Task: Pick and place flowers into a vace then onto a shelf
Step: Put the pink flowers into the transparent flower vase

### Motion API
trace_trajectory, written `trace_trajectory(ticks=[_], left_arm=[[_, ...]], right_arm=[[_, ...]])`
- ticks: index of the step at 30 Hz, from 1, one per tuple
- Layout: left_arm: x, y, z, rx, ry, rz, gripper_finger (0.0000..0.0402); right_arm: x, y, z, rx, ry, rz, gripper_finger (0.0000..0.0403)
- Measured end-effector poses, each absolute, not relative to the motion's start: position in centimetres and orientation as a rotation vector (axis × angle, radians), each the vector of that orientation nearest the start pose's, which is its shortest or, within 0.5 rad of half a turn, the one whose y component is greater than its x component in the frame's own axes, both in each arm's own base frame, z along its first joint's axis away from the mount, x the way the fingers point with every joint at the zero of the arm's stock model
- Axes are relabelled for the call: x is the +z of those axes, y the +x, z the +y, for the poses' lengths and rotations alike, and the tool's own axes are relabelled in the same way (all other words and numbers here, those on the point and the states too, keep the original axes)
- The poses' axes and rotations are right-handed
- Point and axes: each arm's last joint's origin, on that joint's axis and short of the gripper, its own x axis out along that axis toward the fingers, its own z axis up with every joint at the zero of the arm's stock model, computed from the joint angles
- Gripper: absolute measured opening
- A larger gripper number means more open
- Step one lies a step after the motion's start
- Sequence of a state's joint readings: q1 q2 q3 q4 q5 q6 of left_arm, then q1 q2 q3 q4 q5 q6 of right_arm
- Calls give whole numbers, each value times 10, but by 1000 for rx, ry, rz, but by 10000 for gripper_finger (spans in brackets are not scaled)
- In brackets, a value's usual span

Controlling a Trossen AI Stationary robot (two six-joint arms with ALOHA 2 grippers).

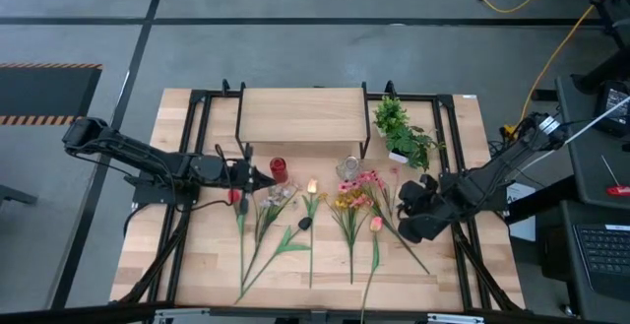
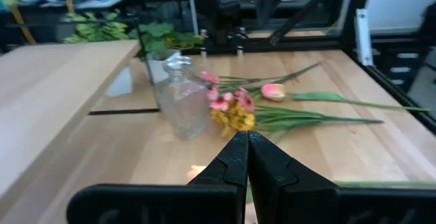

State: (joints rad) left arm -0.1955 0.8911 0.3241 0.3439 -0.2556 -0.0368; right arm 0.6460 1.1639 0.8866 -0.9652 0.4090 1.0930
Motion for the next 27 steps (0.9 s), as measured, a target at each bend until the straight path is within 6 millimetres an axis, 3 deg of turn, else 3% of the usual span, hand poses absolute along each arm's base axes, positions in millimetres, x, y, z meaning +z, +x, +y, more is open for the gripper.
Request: trace_trajectory(ticks=[5, 16, 27], left_arm=[[206, 184, -28, 105, 17, 218, 4], [206, 184, -28, 104, 17, 218, 4], [206, 184, -28, 103, 17, 219, 4]], right_arm=[[244, 165, 110, -355, 298, 1030, 4], [245, 168, 112, -350, 353, 998, 12], [245, 168, 112, -352, 358, 997, 121]])
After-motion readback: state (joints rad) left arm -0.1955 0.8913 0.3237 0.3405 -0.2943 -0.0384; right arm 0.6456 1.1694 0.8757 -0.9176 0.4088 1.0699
